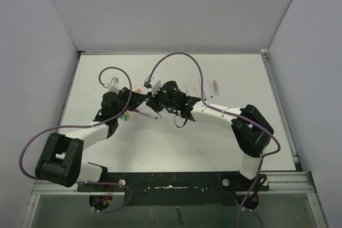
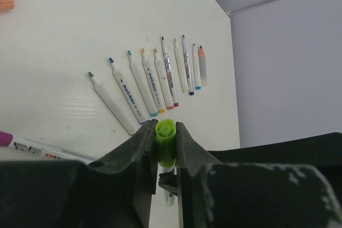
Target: Open the pen caps
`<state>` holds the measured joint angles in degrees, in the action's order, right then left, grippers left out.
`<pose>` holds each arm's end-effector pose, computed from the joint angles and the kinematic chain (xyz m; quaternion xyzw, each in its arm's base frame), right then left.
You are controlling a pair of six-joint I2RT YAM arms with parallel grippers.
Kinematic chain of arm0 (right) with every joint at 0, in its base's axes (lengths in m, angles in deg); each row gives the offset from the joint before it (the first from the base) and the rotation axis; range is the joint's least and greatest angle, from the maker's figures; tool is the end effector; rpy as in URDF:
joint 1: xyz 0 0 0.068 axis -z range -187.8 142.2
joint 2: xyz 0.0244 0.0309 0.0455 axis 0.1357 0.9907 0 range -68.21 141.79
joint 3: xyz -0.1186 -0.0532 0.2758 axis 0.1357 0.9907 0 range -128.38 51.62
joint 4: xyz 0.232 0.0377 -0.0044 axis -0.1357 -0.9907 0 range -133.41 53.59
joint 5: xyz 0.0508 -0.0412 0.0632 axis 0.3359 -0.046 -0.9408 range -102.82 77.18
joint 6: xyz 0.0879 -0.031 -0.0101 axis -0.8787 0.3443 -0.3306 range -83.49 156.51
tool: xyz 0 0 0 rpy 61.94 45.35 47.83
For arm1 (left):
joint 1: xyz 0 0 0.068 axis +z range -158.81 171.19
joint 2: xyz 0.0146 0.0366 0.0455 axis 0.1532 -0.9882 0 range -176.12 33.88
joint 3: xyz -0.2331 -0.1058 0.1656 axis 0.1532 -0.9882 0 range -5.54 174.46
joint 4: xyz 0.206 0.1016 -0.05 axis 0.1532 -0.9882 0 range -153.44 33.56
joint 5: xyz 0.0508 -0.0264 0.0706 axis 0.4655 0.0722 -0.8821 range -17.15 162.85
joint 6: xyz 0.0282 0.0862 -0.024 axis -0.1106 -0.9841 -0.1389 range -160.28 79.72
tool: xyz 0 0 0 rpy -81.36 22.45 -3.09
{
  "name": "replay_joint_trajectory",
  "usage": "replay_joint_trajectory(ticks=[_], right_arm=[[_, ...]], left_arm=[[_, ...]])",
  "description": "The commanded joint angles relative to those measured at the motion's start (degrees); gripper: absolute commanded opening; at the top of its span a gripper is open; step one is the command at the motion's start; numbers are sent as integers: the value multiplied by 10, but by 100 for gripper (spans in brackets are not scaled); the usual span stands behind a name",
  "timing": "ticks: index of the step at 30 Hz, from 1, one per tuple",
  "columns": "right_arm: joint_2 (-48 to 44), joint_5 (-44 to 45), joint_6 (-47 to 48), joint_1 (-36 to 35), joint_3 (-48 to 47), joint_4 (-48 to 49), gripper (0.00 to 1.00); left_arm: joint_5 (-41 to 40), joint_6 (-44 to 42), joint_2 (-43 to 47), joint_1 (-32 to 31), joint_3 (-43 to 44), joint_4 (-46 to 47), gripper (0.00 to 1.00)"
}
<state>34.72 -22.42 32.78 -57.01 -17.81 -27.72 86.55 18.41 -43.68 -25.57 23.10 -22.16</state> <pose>0.2788 0.3447 0.2674 -0.3661 0.7569 0.3023 0.4491 0.2765 -0.1041 0.2403 -0.2131 0.7598 -0.4460 0.4223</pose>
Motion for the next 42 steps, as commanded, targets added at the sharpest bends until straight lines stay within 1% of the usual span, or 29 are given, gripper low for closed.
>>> replay_joint_trajectory(ticks=[1, 19, 22, 27, 31, 37, 38, 42], right_arm=[[8, -2, -1, -3, -28, 15, 14], [23, -11, -7, 2, -30, 16, 20], [24, -11, -8, 3, -31, 16, 26], [27, -13, -9, 3, -32, 15, 30], [25, -13, -8, 5, -32, 14, 23], [19, -12, -10, 5, -28, 15, 2], [17, -12, -9, 5, -26, 15, 0], [11, -11, -10, 5, -20, 15, 0]], left_arm=[[-5, -10, 23, -3, 23, 17, 0], [-12, -10, 26, -9, 27, 13, 0], [-11, -11, 24, -9, 27, 13, 0], [-13, -11, 24, -9, 27, 13, 0], [-13, -13, 25, -9, 28, 11, 0], [-23, -15, 29, -9, 27, 7, 0], [-25, -15, 30, -9, 27, 6, 0], [-37, -20, 32, -8, 24, -2, 0]])
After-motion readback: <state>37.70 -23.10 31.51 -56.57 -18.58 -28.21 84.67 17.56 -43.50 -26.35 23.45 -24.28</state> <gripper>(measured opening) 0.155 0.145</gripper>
